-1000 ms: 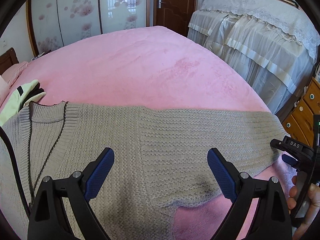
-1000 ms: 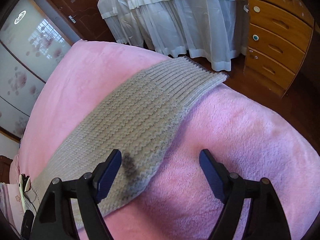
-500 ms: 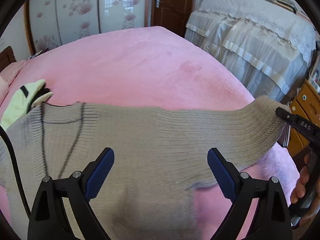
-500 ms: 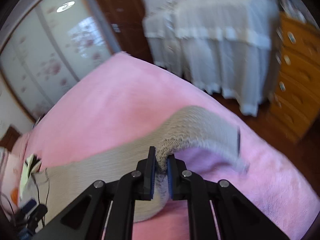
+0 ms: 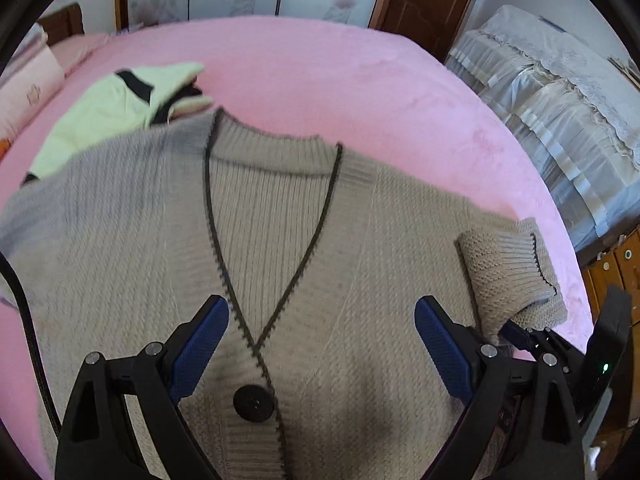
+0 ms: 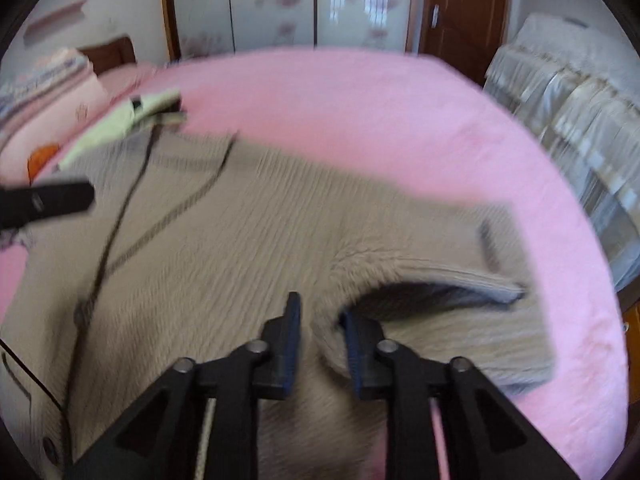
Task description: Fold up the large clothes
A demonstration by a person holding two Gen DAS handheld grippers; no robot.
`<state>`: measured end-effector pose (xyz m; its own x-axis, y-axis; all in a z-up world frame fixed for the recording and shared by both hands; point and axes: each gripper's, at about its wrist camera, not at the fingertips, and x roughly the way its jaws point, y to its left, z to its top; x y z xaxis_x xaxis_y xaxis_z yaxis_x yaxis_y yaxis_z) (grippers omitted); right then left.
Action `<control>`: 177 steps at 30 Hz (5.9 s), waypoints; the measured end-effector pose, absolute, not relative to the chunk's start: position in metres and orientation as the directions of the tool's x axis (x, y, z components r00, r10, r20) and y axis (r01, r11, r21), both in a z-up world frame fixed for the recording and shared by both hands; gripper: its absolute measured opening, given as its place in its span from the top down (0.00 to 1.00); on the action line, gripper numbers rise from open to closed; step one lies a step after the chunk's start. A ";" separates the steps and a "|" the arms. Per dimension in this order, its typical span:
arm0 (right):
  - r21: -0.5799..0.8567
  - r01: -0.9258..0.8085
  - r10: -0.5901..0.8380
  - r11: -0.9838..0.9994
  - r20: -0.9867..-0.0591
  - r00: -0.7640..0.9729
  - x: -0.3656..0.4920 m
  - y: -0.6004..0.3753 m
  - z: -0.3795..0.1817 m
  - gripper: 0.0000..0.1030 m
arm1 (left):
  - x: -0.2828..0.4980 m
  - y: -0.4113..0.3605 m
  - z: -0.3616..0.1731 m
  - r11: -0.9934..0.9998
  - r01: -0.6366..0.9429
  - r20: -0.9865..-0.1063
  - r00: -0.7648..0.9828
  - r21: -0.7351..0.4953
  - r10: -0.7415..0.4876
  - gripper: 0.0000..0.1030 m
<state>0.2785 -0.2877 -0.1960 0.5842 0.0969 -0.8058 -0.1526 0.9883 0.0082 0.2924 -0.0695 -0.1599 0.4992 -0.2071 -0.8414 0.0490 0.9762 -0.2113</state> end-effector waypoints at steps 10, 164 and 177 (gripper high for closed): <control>0.118 -0.167 0.198 0.979 -0.749 0.633 0.214 -0.319 -0.168 0.44 | 0.286 -0.127 -0.176 0.937 0.233 -0.807 0.481 -0.260 -0.343 0.09; 0.279 0.006 0.215 0.960 -0.751 0.624 0.151 -0.241 -0.103 0.67 | 0.186 -0.055 -0.092 0.922 0.285 -0.833 0.415 -0.263 -0.366 0.35; 0.219 -0.222 0.312 0.950 -0.709 0.632 0.153 -0.101 -0.052 0.66 | 0.154 0.199 -0.069 0.961 -0.031 -0.810 0.546 -0.273 -0.213 0.35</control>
